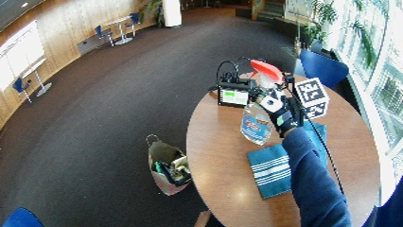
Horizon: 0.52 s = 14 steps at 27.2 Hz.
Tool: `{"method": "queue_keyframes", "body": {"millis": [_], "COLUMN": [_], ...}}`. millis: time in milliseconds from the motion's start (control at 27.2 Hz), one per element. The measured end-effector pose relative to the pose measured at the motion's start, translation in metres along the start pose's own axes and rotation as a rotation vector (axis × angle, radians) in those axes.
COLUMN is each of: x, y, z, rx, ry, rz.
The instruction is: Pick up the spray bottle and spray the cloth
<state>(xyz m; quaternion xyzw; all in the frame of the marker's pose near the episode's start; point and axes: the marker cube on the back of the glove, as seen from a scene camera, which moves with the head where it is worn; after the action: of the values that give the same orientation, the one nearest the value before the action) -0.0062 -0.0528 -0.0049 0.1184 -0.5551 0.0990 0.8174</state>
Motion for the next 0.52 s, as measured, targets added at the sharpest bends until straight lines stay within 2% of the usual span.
{"method": "queue_keyframes", "body": {"millis": [184,331,442,515], "x": [-0.001,-0.009,-0.008,0.007], "y": [0.017,0.054,0.089,0.116], "z": [-0.016,-0.057,-0.100,-0.135], "rx": [-0.074,-0.113,-0.078,-0.042], "ry": [0.062,0.176,0.362,0.569], "rz": [-0.047,-0.117,-0.115,-0.054]}}
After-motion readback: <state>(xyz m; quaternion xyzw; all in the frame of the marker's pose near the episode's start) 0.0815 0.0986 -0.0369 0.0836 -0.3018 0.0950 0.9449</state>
